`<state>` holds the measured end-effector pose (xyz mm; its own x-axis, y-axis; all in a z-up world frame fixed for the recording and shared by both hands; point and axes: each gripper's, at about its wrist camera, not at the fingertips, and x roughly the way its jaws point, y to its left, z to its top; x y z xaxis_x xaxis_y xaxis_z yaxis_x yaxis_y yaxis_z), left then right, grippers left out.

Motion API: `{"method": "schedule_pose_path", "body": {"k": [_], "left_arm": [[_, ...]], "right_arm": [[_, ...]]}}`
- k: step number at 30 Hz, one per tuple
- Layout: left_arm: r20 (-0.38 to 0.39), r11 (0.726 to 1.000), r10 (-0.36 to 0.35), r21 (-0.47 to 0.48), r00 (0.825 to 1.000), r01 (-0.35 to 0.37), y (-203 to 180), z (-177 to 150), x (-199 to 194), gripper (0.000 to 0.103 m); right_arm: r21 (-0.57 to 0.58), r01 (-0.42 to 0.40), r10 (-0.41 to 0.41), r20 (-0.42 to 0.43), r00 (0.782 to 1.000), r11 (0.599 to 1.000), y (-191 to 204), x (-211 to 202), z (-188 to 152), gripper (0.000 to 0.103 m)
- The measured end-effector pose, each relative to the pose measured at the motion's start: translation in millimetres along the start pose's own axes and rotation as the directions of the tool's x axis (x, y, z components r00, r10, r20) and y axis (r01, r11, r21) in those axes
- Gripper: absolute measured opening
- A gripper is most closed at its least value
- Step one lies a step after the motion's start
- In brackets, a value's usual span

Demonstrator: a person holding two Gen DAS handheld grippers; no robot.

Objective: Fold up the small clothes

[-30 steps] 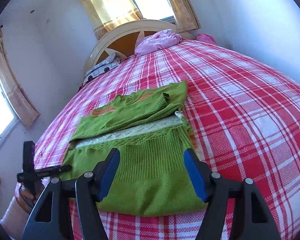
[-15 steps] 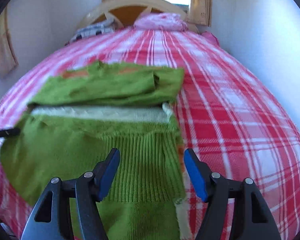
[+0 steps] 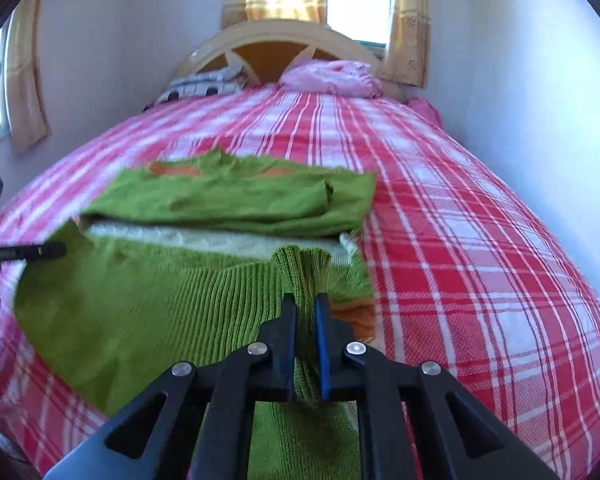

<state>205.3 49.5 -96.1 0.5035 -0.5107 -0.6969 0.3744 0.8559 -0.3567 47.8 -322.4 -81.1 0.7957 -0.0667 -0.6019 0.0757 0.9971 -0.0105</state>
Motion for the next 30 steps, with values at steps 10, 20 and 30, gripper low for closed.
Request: {"method": "schedule_pose_path", "body": {"k": [10,20,30], "left_arm": [[0.082,1.0,0.03,0.004,0.996,-0.03,-5.4,35.3,-19.7,0.01],[0.135,0.995,0.077,-0.074,0.988,-0.068,14.3,95.5,-4.6,0.01],[0.177,0.987,0.149,-0.094,0.973,-0.133,28.9,178.1,60.9,0.01]], "right_arm": [[-0.072,0.018,-0.01,0.104,0.995,0.997,13.3,-17.6,47.9,0.008],[-0.064,0.019,-0.009,0.16,0.987,0.998,6.3,16.7,116.4,0.008],[-0.101,0.131,-0.113,0.169,0.979,0.986,9.2,133.1,193.4,0.008]]}}
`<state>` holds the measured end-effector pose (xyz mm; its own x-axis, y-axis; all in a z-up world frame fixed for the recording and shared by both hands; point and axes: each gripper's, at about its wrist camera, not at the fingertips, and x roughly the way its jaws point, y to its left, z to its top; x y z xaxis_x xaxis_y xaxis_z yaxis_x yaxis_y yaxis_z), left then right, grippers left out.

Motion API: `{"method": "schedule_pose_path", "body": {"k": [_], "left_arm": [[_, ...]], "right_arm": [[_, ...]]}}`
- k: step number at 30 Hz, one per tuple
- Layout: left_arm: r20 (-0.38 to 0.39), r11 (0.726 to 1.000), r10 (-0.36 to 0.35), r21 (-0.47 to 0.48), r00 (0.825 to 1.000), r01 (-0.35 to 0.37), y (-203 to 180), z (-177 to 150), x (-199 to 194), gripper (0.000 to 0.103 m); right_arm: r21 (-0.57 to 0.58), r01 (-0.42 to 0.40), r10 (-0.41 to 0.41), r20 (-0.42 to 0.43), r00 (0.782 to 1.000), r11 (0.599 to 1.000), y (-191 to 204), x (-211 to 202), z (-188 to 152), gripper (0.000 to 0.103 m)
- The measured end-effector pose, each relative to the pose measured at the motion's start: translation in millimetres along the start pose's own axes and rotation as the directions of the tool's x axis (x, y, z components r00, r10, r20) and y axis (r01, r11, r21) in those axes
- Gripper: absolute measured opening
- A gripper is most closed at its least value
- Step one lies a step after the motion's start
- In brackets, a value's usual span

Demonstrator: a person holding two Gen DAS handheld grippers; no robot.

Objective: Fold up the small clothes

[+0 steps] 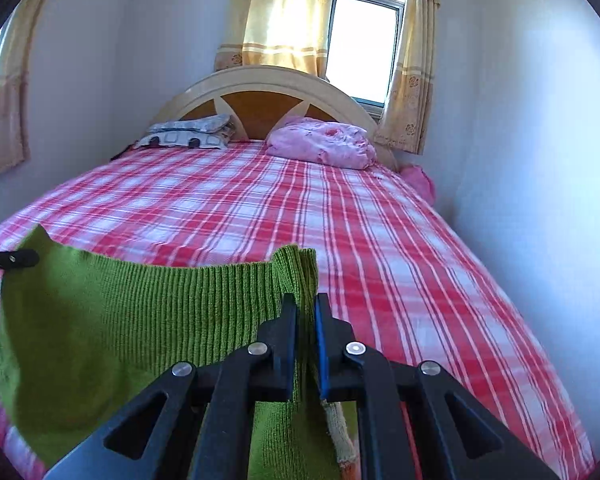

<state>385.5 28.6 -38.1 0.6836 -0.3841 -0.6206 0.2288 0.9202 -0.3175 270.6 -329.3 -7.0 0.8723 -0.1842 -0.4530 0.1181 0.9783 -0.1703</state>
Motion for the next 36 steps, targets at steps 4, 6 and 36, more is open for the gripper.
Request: {"method": "schedule_pose_path", "body": {"k": [4,6,36], "left_arm": [[-0.047,0.997,0.082,0.006,0.995,-0.082,1.2,-3.8,57.9,0.01],[-0.089,0.991,0.131,0.008,0.987,-0.131,5.1,-10.9,82.6,0.01],[-0.085,0.948,0.235,0.239,0.968,-0.209,-71.7,-115.2,-18.7,0.077]], "right_arm": [[-0.037,0.067,-0.069,-0.068,0.995,0.997,6.8,64.0,-13.1,0.008],[-0.033,0.068,-0.072,-0.139,0.988,0.997,8.4,97.0,-31.6,0.008],[0.1,-0.051,0.072,-0.216,0.974,0.994,19.7,-50.8,-117.4,0.029]]}}
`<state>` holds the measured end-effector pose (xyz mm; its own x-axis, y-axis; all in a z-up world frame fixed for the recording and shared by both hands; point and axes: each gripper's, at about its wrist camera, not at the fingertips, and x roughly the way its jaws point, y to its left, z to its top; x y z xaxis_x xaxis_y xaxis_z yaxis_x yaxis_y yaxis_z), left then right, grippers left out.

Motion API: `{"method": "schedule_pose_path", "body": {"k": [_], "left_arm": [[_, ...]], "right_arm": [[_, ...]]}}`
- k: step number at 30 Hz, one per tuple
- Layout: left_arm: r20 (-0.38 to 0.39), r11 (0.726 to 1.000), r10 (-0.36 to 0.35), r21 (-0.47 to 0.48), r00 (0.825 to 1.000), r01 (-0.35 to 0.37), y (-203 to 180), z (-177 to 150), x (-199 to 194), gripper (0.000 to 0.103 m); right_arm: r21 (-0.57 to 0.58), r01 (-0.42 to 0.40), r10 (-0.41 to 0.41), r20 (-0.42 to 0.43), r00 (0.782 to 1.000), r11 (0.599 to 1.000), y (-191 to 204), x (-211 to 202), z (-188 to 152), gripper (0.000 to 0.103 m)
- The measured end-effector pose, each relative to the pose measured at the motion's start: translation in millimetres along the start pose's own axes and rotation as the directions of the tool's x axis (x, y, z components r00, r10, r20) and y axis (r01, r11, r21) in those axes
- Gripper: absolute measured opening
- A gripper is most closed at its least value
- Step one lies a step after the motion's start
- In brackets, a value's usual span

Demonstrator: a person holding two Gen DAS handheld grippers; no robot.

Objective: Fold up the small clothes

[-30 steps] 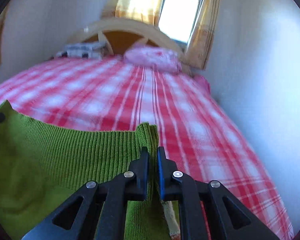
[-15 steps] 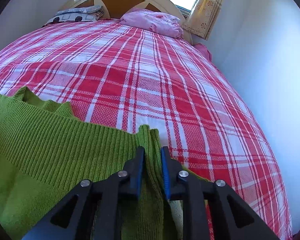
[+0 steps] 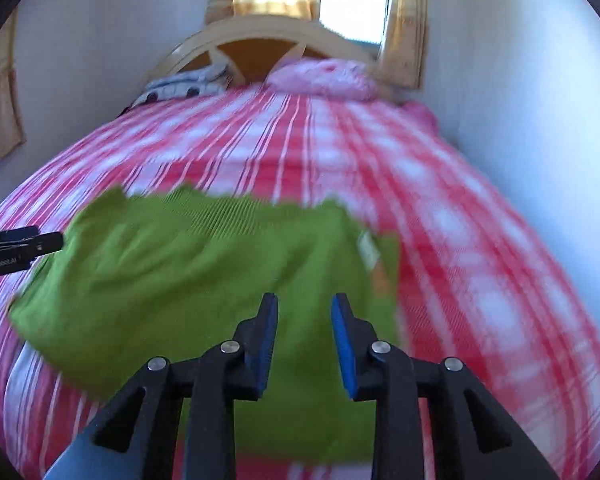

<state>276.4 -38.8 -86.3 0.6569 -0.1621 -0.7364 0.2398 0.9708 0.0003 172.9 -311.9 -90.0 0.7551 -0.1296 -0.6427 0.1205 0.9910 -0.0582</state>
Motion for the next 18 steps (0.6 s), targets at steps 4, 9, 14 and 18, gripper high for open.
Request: {"method": "schedule_pose_path", "body": {"k": [4,9,14,18], "left_arm": [[-0.019,0.999,0.038,0.031,0.999,-0.038,-17.5,-18.0,-1.2,0.077],[-0.026,0.995,0.099,0.034,0.995,-0.098,-24.7,-33.7,5.3,0.078],[-0.004,0.987,0.156,0.033,0.988,-0.156,-28.7,-40.2,3.9,0.087],[-0.012,0.984,0.178,0.019,0.984,-0.178,-25.7,-41.4,7.7,0.095]], "right_arm": [[0.063,0.011,-0.005,-0.087,0.996,0.998,-5.5,12.9,-40.1,0.029],[0.11,-0.014,0.019,-0.05,0.999,0.994,-14.6,10.2,-50.0,0.032],[0.089,-0.001,0.005,-0.045,0.999,0.996,-11.7,11.6,-50.8,0.034],[0.114,-0.035,0.04,-0.042,0.998,0.993,-17.6,13.0,-49.5,0.037]]}}
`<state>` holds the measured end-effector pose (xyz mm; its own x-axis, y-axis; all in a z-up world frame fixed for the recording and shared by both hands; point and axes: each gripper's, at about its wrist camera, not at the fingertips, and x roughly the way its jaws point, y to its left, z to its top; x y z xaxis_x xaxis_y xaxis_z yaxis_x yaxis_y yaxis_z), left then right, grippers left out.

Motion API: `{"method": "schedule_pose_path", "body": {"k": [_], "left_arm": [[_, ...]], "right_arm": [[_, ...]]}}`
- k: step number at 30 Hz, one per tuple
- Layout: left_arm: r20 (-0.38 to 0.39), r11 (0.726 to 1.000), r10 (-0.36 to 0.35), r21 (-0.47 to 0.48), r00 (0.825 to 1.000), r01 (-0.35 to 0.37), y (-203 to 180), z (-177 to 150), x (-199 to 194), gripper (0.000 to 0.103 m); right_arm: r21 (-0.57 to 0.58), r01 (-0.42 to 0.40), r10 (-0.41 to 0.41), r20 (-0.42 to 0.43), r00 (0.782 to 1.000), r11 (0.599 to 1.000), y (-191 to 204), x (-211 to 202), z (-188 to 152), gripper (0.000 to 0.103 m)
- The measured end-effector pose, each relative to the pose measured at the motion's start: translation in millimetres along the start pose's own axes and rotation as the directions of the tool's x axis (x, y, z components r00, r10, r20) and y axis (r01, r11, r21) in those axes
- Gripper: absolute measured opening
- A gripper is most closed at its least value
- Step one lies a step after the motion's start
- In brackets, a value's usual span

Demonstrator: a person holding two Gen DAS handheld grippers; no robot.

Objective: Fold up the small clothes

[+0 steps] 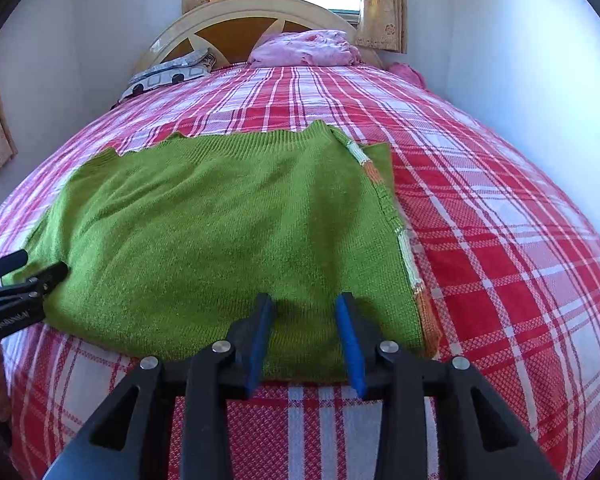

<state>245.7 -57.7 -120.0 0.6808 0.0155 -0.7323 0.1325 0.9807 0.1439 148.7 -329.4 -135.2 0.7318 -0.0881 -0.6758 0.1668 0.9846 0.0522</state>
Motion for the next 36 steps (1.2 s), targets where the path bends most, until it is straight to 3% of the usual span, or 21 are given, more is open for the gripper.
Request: {"method": "schedule_pose_path", "body": {"k": [4,6,8,12,15,16,18,20,24,29,33,36], "left_arm": [[-0.008,1.0,-0.008,-0.022,1.0,0.008,3.5,-0.7,3.0,0.099],[-0.01,1.0,-0.013,-0.027,1.0,0.012,4.1,-1.0,4.0,0.099],[-0.009,1.0,-0.01,-0.025,1.0,0.009,2.6,-1.3,4.1,0.1],[-0.004,1.0,0.003,-0.019,1.0,-0.003,1.8,-1.5,3.0,0.1],[-0.008,1.0,0.015,-0.026,1.0,-0.016,2.8,-1.7,3.6,0.103],[-0.009,0.999,0.014,-0.03,1.0,-0.014,3.4,-1.9,3.6,0.103],[-0.009,0.999,0.007,-0.036,1.0,-0.008,4.6,-2.2,3.4,0.103],[-0.014,0.999,-0.009,-0.047,1.0,0.009,7.4,-2.2,4.3,0.103],[-0.031,0.995,-0.053,-0.083,0.998,0.05,12.9,-1.9,8.8,0.103],[-0.005,0.988,-0.081,-0.131,0.997,0.08,23.3,-4.9,-2.2,0.103],[0.078,0.953,-0.109,-0.276,0.991,0.127,53.2,-25.2,-31.0,0.103],[0.09,0.898,-0.125,-0.412,0.988,0.151,78.4,-38.7,-36.6,0.103]], "right_arm": [[0.017,0.002,-0.001,-0.017,1.0,1.0,-0.8,-3.8,0.7,0.037],[-0.009,0.054,-0.054,-0.04,0.998,0.999,4.5,-12.7,2.0,0.037],[-0.034,0.113,-0.112,0.012,0.994,0.993,11.6,-29.1,9.3,0.037],[-0.07,0.12,-0.106,0.178,0.978,0.99,23.0,-50.9,52.2,0.037],[-0.053,0.084,-0.078,0.114,0.99,0.995,18.6,-14.0,85.5,0.036],[-0.045,0.058,-0.054,0.078,0.995,0.997,15.1,7.5,93.5,0.028],[-0.052,0.045,-0.044,0.008,0.999,0.998,10.4,41.6,95.0,0.016],[-0.054,0.081,-0.084,-0.053,0.995,0.995,3.7,65.2,82.5,0.016],[0.025,0.076,-0.075,-0.009,0.997,0.997,-16.3,65.8,67.3,0.016],[-0.019,0.117,-0.117,0.002,0.993,0.993,-7.8,66.7,64.2,0.018],[-0.05,0.149,-0.149,0.01,0.989,0.988,-1.6,66.5,65.2,0.018],[-0.03,0.126,-0.125,0.012,0.992,0.992,-6.7,65.3,65.3,0.018]]}}
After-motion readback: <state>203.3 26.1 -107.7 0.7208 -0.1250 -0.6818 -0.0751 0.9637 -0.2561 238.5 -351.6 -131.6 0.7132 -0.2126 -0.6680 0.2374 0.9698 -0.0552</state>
